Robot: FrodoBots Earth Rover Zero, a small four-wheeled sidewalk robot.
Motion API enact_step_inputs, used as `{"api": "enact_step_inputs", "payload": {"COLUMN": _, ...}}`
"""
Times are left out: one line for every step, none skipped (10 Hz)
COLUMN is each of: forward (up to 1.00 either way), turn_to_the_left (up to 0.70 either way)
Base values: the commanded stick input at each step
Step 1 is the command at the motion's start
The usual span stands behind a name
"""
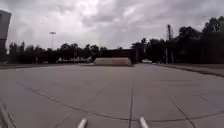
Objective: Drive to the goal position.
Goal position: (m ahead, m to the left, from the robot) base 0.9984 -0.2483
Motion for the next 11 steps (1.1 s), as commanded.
{"api": "enact_step_inputs", "payload": {"forward": 0.7, "turn_to_the_left": 0.0}}
{"api": "enact_step_inputs", "payload": {"forward": 0.7, "turn_to_the_left": 0.0}}
{"api": "enact_step_inputs", "payload": {"forward": 0.7, "turn_to_the_left": 0.0}}
{"api": "enact_step_inputs", "payload": {"forward": 0.7, "turn_to_the_left": 0.0}}
{"api": "enact_step_inputs", "payload": {"forward": 0.7, "turn_to_the_left": 0.0}}
{"api": "enact_step_inputs", "payload": {"forward": 0.7, "turn_to_the_left": -0.12}}
{"api": "enact_step_inputs", "payload": {"forward": 0.7, "turn_to_the_left": -0.35}}
{"api": "enact_step_inputs", "payload": {"forward": 0.7, "turn_to_the_left": -0.35}}
{"api": "enact_step_inputs", "payload": {"forward": 0.7, "turn_to_the_left": -0.35}}
{"api": "enact_step_inputs", "payload": {"forward": 0.7, "turn_to_the_left": -0.35}}
{"api": "enact_step_inputs", "payload": {"forward": 0.7, "turn_to_the_left": -0.35}}
